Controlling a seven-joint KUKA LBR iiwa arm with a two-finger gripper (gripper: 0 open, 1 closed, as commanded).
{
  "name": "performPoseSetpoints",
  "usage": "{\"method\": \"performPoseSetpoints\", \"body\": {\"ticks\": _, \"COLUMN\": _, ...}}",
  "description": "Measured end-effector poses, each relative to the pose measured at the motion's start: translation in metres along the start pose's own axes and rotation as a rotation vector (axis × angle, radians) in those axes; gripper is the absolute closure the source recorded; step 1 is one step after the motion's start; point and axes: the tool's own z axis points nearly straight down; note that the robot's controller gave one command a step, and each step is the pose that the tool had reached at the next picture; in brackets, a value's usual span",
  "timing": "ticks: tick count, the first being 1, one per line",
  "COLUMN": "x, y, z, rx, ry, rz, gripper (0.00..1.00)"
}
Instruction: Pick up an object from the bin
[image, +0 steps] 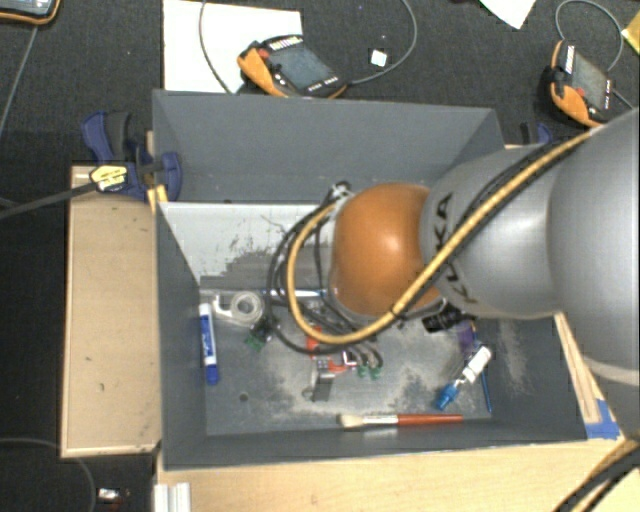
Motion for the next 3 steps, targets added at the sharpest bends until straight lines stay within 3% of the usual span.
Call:
{"method": "performPoseSetpoints", "body": {"ticks": 1, "x": -0.002, "y": -0.001, "z": -0.004, "rx": -0.001, "ry": -0.007, "rz": 0.007, "gripper": 0.0}}
{"method": "performPoseSetpoints", "body": {"ticks": 2, "x": -0.05, "y": -0.07, "z": 0.062, "rx": -0.001, "ry": -0.008, "rz": 0.018, "gripper": 0.0}}
{"method": "performPoseSetpoints", "body": {"ticks": 3, "x": -0.037, "y": -0.077, "z": 0.017, "rx": -0.006, "ry": -0.017, "rz": -0.04, "gripper": 0.0}}
